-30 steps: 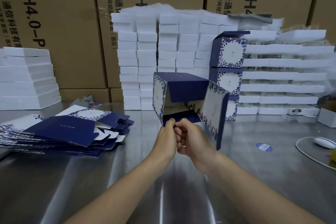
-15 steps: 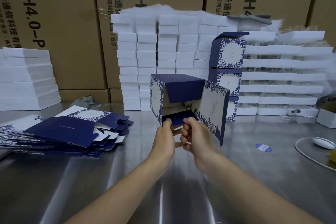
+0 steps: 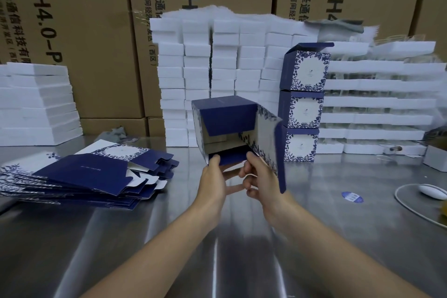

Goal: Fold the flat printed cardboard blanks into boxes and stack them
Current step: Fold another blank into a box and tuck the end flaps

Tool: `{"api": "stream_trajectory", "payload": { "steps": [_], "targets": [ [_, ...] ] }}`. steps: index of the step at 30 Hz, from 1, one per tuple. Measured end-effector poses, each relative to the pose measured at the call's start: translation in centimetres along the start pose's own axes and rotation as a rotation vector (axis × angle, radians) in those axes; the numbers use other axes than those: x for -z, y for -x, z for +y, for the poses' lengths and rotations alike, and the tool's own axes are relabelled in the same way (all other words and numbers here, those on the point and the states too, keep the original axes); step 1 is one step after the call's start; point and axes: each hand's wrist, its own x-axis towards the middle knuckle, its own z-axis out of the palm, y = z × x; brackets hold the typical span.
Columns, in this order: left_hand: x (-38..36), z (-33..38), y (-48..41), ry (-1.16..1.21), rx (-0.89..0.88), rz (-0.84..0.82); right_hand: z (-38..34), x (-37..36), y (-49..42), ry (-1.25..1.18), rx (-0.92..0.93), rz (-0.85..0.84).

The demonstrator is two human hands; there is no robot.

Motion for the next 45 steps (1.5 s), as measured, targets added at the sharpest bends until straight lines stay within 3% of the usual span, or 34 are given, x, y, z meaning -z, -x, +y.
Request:
{"api": "stream_trajectory", "payload": {
  "steps": [5, 8, 11, 18, 25, 31, 39, 45],
  "targets": [
    [1.6, 1.1, -1.7, -0.067, 0.007, 0.089, 0.4, 1.9, -0.6, 0.346, 0.025, -0.192],
    [2.3, 1.5, -2.4, -0.12, 0.024, 0.097, 1.4, 2.4, -1.8, 0.36, 0.064, -0.033],
    [3.0, 1.6, -2.6, -0.141, 0.043, 0.061, 1.6, 3.4, -2.9, 0.44, 0.292, 0.125],
    [3.0, 2.4, -1.9, -0.114, -0.05, -0.065, 1.1, 4.2, -2.9, 0.658, 0.798, 0.16],
    [2.4, 2.6, -1.5, -0.083, -0.271, 0.017, -0.2, 3.5, -2.2, 0.496, 0.712, 0.275],
    [2.7, 1.8, -1.8, -0.052, -0.237, 0.004, -0.3, 2.9, -1.5, 0.484, 0.639, 0.263],
    [2.7, 0.9, -2.4, -0.207, -0.311, 0.106, 0.6, 2.9, -1.7, 0.424, 0.551, 0.219],
    [2.6, 0.7, -2.4, -0.346, -0.39, 0.14, 0.6, 3.0, -1.6, 0.608, 0.641, 0.202]
  ]
}}
